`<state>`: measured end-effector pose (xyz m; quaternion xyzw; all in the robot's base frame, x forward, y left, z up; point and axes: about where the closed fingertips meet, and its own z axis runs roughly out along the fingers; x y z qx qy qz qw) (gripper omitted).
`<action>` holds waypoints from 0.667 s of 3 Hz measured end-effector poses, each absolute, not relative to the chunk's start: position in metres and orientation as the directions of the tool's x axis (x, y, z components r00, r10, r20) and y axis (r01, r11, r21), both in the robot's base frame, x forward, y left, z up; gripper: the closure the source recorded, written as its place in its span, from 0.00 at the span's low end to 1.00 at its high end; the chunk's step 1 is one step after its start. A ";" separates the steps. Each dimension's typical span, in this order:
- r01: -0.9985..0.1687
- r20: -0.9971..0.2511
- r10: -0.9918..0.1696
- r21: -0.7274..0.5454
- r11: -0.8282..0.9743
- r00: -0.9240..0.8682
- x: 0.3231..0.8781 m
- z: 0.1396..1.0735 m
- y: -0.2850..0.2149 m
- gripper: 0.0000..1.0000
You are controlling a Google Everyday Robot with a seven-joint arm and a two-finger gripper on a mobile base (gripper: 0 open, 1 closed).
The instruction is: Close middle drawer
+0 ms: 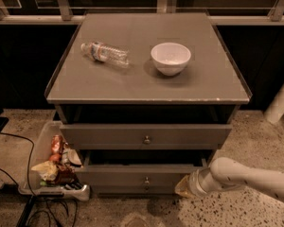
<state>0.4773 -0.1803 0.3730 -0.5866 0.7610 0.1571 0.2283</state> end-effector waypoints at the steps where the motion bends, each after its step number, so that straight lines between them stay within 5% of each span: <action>1: -0.936 -0.509 -0.835 -0.142 0.321 -0.209 0.530 0.410 -0.199 1.00; 2: -0.936 -0.509 -0.835 -0.142 0.321 -0.209 0.530 0.410 -0.199 0.82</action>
Offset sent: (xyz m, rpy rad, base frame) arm 0.0532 -0.0190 0.0367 -0.0523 -0.1012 -0.0650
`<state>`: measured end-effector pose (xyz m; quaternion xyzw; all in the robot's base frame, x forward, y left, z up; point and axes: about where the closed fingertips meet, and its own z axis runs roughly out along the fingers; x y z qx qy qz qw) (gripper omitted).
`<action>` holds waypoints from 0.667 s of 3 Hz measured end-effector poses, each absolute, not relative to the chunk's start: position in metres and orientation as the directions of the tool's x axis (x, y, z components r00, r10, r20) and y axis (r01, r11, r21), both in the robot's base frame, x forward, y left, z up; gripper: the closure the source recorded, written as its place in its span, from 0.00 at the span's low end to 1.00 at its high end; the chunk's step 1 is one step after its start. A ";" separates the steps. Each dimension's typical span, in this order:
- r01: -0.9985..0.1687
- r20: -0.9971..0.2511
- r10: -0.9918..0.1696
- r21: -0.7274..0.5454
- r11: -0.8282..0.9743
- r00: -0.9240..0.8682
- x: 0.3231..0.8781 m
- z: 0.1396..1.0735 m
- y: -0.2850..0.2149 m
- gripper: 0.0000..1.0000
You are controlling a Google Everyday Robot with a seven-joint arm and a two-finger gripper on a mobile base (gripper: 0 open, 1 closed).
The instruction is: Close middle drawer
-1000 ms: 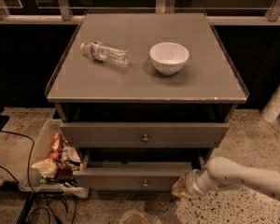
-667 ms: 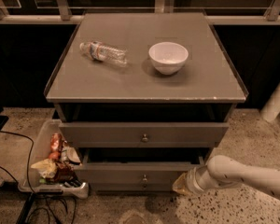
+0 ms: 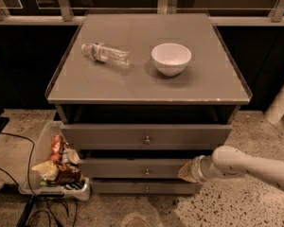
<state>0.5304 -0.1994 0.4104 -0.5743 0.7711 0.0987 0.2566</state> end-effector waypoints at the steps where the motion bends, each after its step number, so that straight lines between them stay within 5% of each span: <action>1: -0.936 -0.509 -0.835 -0.142 0.321 -0.209 0.530 0.410 -0.199 0.59; 2: -0.936 -0.509 -0.835 -0.142 0.321 -0.209 0.530 0.410 -0.199 0.36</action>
Offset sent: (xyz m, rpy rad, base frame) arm 0.0000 0.0000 0.0000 0.0000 0.0000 0.0000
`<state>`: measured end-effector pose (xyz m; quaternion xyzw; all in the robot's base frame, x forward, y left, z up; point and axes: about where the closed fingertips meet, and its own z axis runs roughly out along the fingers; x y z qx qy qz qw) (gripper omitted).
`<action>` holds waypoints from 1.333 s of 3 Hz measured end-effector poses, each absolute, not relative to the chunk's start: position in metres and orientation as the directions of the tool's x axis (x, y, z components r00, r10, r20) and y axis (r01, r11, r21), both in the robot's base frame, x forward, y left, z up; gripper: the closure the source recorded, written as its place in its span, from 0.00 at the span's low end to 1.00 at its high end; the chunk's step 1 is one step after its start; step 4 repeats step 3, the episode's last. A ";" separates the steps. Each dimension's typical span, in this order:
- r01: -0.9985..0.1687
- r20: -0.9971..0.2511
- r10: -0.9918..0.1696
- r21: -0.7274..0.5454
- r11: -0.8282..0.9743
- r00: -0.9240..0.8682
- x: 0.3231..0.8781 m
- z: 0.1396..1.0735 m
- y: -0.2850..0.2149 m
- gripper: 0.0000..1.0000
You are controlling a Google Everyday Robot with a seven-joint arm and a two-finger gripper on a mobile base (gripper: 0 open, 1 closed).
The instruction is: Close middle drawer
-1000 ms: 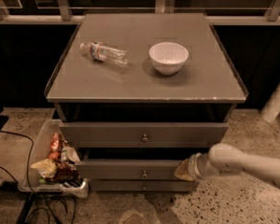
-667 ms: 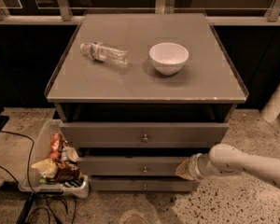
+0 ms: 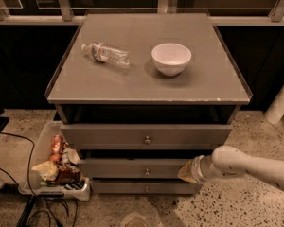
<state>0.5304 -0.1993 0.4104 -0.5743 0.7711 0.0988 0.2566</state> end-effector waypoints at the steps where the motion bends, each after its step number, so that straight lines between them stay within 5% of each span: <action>1: -0.936 -0.509 -0.835 -0.142 0.321 -0.209 0.530 0.410 -0.199 0.13; 2: -0.936 -0.509 -0.835 -0.142 0.321 -0.209 0.530 0.410 -0.199 0.00; 4: -0.936 -0.509 -0.835 -0.142 0.321 -0.209 0.530 0.410 -0.199 0.00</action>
Offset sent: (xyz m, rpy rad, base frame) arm 0.0000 0.0000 0.0000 0.0000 0.0000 0.0000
